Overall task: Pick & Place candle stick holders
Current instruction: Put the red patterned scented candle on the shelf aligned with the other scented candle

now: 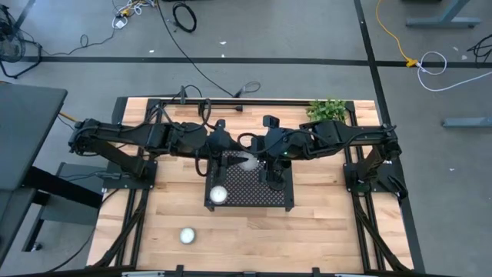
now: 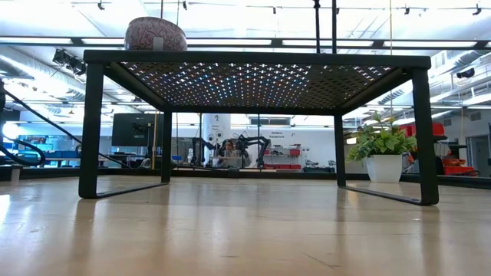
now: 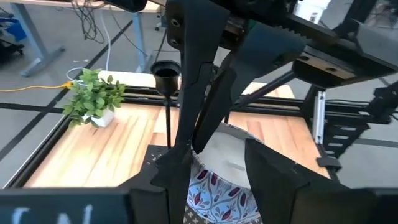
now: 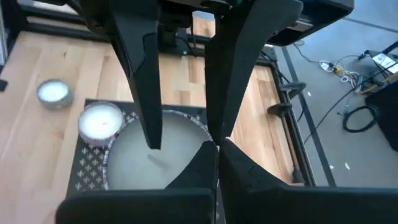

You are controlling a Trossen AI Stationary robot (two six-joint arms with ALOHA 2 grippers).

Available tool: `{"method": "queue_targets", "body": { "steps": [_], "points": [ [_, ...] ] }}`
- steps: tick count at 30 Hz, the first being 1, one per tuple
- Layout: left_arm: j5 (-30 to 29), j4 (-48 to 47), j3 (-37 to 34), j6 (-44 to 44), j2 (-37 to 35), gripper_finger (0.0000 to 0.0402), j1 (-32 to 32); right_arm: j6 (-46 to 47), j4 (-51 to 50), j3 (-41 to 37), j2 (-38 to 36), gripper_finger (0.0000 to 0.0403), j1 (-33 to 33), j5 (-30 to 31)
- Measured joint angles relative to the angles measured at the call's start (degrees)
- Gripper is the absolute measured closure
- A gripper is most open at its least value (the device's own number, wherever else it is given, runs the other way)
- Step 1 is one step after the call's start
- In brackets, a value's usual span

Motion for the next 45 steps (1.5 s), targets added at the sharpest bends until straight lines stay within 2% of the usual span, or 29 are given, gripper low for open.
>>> {"method": "queue_targets", "body": {
  "steps": [7, 14, 19, 25, 34, 45],
  "points": [
    [3.8, -0.5, -0.1, 0.2, -3.2, 0.0186, -0.3, 0.2, 2.4, 0.0, -0.7, 0.0403, 0.0, -0.7],
    [3.8, -8.0, -0.4, -0.3, -4.1, 0.0111, -1.3, -0.5, 4.9, 0.3, -1.3, 0.0402, -0.1, -0.5],
    [2.6, -8.2, -0.4, 0.5, -3.9, 0.0076, -1.8, -1.1, 5.3, 0.2, -1.1, 0.0402, -0.1, -2.1],
    [-3.0, -7.6, -0.3, 4.2, -4.0, 0.0062, -3.3, -0.7, 5.3, 0.2, -1.1, 0.0402, -0.1, -2.3],
    [-6.7, -5.7, -0.3, 5.9, -3.6, 0.0062, -3.9, -0.6, 6.6, 0.1, -1.1, 0.0402, 0.0, -3.8],
    [-4.5, -0.2, -0.2, 7.1, -1.5, 0.0062, -3.4, -1.1, 7.3, 0.0, -1.0, 0.0402, 0.1, -5.0]
  ]
}}
